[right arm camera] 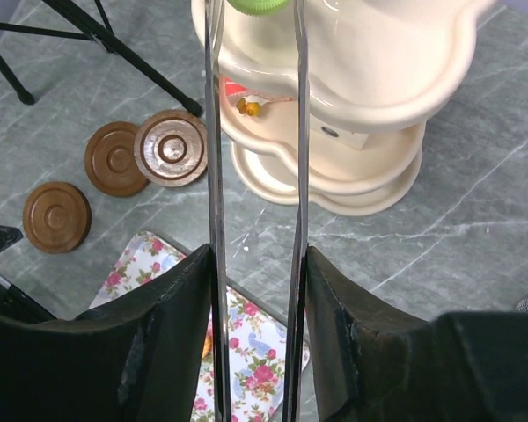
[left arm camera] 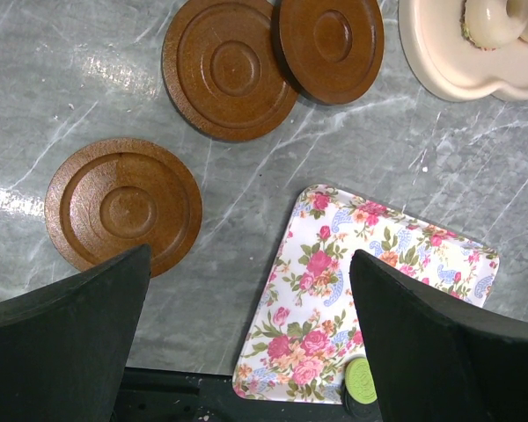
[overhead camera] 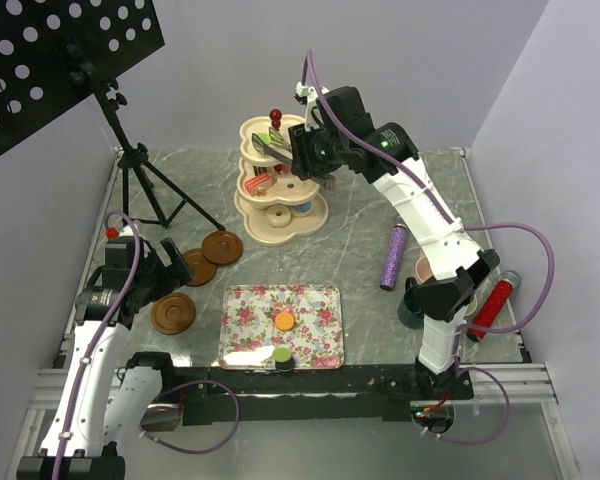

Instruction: Serve the afternoon tea

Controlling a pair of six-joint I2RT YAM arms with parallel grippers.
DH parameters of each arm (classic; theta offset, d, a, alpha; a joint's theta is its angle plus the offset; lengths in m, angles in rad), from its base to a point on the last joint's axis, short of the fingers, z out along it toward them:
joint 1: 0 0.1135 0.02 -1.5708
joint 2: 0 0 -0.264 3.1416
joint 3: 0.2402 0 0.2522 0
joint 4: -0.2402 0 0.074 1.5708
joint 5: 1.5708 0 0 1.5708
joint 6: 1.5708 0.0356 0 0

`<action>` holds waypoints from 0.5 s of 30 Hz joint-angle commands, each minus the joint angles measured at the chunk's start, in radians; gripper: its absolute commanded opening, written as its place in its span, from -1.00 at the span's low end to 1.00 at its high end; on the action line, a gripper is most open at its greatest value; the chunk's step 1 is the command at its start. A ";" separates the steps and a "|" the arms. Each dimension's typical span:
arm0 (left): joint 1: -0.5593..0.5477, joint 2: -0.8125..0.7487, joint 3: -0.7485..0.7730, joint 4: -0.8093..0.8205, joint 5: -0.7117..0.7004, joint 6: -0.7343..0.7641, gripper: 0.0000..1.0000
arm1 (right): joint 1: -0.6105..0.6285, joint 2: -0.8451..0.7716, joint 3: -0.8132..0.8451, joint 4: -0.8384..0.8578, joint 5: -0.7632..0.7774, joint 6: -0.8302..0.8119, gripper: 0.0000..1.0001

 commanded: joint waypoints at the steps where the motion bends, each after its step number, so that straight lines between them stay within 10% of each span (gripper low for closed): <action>1: 0.004 0.005 0.006 0.008 0.003 -0.007 0.99 | -0.004 -0.011 0.044 0.038 0.001 0.010 0.06; 15: 0.006 -0.011 0.006 0.014 0.013 -0.003 0.99 | -0.003 -0.075 0.022 0.073 0.001 0.035 0.11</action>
